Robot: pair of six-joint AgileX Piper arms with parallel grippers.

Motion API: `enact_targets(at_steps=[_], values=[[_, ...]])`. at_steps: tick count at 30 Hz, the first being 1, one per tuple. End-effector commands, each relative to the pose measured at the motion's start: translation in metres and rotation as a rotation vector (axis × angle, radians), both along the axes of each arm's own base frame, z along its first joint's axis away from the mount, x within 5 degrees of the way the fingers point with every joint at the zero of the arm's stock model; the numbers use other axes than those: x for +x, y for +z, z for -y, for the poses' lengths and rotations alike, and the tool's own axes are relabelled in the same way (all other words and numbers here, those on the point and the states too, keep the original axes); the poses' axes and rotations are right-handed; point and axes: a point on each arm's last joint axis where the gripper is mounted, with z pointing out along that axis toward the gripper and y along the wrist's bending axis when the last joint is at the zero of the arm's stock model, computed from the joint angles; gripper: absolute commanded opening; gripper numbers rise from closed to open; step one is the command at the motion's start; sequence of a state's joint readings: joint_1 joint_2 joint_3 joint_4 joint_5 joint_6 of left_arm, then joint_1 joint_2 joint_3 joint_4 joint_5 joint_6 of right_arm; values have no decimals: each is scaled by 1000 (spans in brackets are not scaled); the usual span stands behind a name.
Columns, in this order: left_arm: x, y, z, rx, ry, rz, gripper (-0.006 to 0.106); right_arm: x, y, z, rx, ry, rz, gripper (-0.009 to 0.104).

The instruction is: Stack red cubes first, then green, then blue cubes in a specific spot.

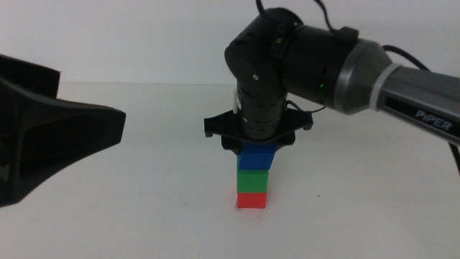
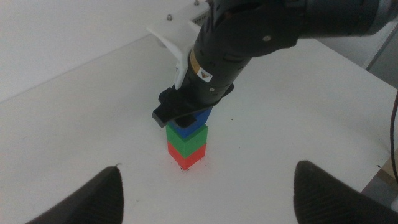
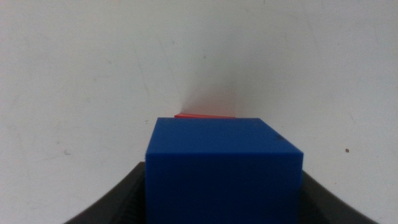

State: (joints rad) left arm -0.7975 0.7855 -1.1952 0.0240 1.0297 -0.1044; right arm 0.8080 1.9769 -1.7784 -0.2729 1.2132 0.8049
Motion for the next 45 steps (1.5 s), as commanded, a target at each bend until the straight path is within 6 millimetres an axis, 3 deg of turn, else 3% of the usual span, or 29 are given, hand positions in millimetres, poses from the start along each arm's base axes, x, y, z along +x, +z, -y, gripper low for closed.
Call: enact_targets(at_steps=[1,6,10,15,17,20,22,25,29,34,36,40,45], values=[[0,0,-1,-6,8,12,94,2,0,0,-7,-8,4,15],[0,0,-1,-6,8,12,94,4,-11,-3,-23,-8,-16,16],[0,0,-1,-6,8,12,94,5,-15,-4,-24,-9,-27,40],[0,0,-1,-5,7,14,94,4,-14,-5,-9,-12,-36,81],[0,0,-1,-5,7,14,94,2,-4,-5,36,-7,-10,92],[0,0,-1,-5,7,14,94,-10,33,4,76,29,65,93],[0,0,-1,-5,7,14,94,-23,60,19,69,66,113,93],[0,0,-1,-5,7,14,94,-45,99,61,82,90,205,93],[0,0,-1,-5,7,14,94,-76,117,133,93,104,307,93],[0,0,-1,-6,8,13,94,-122,104,212,180,92,445,93],[0,0,-1,-6,8,13,94,-139,93,234,213,89,537,93],[0,0,-1,-6,8,13,94,-164,77,252,251,96,671,93],[0,0,-1,-6,8,13,94,-170,73,255,227,111,724,93]])
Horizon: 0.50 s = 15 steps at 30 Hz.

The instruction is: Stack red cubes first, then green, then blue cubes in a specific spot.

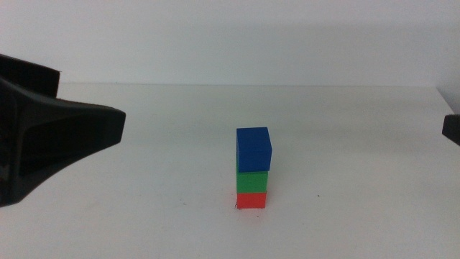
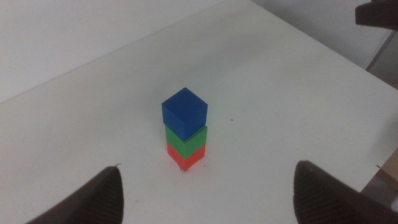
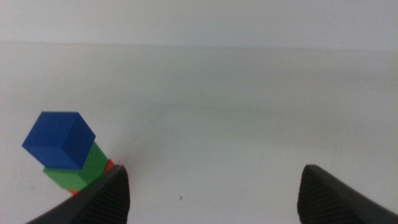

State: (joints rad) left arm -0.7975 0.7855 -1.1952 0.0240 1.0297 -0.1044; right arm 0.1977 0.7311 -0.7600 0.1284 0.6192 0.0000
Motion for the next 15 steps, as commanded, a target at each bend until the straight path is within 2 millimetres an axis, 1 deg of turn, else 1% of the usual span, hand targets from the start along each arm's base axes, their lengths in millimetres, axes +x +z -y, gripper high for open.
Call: enact_targets(at_steps=[1,5,6,7,8,15], values=[[0,0,-1,-6,8,13,94,0,2,1,-4,-3,45,93],[0,0,-1,-7,3,16,94,0,2,1,-1,-4,46,93],[-3,1,0,-51,-11,-16,94,0,2,1,-1,-4,46,93],[-2,3,-6,-23,18,35,94,0,2,1,0,-5,50,93],[-1,4,-8,-7,29,69,94,1,2,1,3,-5,52,93],[1,8,-15,22,65,157,94,0,4,-1,54,0,52,93]])
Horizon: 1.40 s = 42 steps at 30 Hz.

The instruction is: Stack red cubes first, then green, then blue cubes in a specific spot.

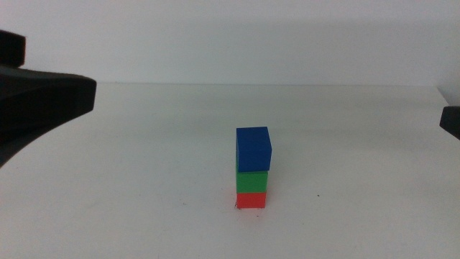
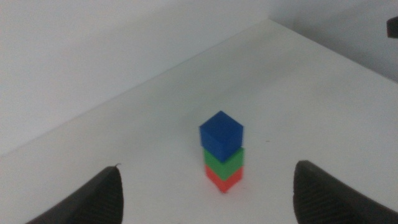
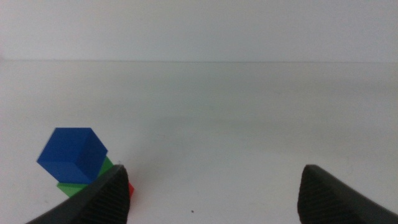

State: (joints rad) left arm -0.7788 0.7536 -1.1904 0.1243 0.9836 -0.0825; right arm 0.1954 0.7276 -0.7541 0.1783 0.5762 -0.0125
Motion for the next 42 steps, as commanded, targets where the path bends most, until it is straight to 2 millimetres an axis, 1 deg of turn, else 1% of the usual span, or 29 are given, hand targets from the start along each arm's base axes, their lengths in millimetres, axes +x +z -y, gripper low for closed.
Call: enact_targets(at_steps=[1,7,11,13,14,16,18,20,21,23,24,26,28,29,32,34,36,37,38,39,42], values=[[2,3,-4,17,27,51,94,0,2,0,8,-3,21,93],[4,4,-7,45,49,93,94,0,2,0,26,-3,22,93],[4,-1,-10,58,66,110,94,0,2,-1,32,-3,20,93],[3,-10,-13,35,81,131,94,0,2,-1,32,-3,20,93],[3,-16,-14,19,87,127,94,0,2,-1,32,-3,20,93],[3,-37,-15,-43,108,100,94,0,2,-1,32,-3,20,93],[4,-64,-16,-129,151,50,94,0,2,-1,32,-3,20,93],[2,-92,-22,-190,223,1,94,0,2,-1,32,-3,20,93],[-1,-102,-27,-195,258,8,94,0,2,-1,32,-3,20,93],[-2,-126,-39,-160,355,46,94,0,-1,-1,34,-3,11,93],[-3,-135,-43,-140,390,67,94,0,-5,0,32,-8,20,93],[-9,-155,-51,-150,464,90,94,-7,-10,5,33,-37,138,93],[-17,-173,-56,-191,526,88,94,-18,-32,14,-6,-86,247,93],[-21,-181,-58,-200,554,96,94,-25,-44,18,-15,-108,262,93],[-31,-202,-64,-194,621,131,94,-48,-98,29,-43,-195,227,93],[-34,-213,-66,-183,651,148,94,-62,-128,35,-72,-244,229,93],[-37,-221,-66,-207,662,171,94,-72,-146,37,-95,-265,264,93],[-38,-221,-66,-242,659,204,94,-76,-154,37,-105,-266,281,93],[-37,-223,-65,-265,657,223,94,-79,-159,37,-108,-265,295,93],[-36,-225,-65,-278,656,239,94,-82,-157,37,-103,-268,340,93],[-31,-234,-66,-295,657,290,94,-83,-160,37,-131,-265,310,93]])
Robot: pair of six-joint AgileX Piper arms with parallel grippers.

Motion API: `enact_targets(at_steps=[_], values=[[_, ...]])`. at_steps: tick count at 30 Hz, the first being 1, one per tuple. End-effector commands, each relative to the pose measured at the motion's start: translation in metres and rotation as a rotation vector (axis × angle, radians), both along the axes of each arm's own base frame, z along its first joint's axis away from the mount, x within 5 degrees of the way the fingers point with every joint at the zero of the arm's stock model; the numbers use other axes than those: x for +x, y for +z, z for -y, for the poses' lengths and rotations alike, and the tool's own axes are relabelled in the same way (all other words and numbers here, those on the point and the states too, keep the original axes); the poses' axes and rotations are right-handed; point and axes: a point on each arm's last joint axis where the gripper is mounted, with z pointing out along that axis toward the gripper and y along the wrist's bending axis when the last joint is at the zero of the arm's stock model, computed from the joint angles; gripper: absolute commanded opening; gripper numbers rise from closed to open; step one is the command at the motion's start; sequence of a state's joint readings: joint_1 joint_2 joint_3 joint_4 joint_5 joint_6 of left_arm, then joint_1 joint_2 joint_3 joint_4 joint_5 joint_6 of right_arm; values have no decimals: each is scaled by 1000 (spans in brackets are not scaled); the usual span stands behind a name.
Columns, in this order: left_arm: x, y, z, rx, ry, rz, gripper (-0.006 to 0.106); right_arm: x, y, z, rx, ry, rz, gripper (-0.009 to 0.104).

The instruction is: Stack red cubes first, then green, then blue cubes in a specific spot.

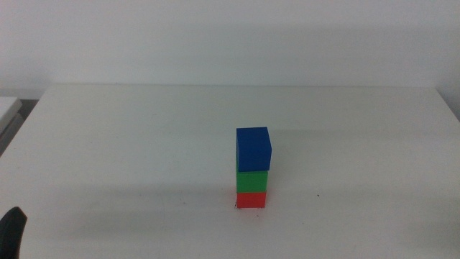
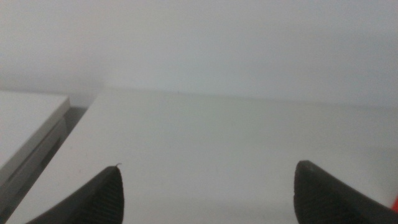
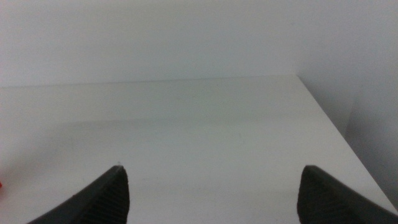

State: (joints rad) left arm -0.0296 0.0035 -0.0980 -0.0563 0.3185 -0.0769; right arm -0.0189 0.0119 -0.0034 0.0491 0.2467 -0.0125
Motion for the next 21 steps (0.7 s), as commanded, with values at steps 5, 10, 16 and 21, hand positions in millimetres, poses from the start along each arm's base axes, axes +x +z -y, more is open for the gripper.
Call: enact_targets(at_steps=[5,10,16,21], values=[[6,-11,-1,-15,14,147,94,0,1,1,-32,-8,27,93],[6,-15,-1,-6,11,101,94,0,2,1,-32,-9,41,93],[6,-15,-1,13,12,102,94,0,3,1,-29,-9,43,93],[6,-15,-1,13,12,102,94,0,3,1,-29,-9,43,93]])
